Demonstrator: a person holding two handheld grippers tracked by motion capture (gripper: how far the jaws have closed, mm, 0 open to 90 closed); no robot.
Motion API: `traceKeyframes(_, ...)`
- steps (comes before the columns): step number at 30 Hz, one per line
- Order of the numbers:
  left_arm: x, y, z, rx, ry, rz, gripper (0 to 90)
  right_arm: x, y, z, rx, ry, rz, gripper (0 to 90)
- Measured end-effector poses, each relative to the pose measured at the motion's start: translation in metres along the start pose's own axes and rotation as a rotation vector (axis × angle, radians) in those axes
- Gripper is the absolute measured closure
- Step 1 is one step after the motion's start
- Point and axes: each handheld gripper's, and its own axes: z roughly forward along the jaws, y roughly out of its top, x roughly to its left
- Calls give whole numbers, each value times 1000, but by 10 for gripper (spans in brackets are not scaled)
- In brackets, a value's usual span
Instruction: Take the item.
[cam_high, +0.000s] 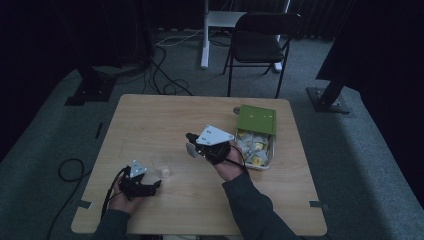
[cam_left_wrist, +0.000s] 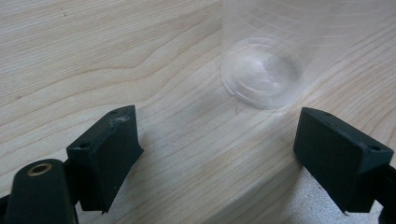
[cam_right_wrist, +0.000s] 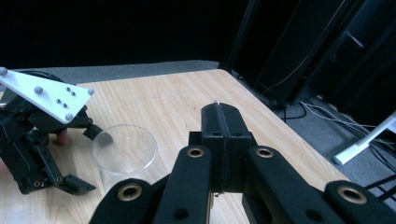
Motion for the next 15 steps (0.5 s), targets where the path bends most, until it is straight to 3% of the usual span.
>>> traceKeyframes(6,0,0,0,0,0,1,152,0,5,7,-8,15,5,900)
traceKeyframes(15,0,0,0,0,1,0,152,13,15,28,-20,60,-8,900)
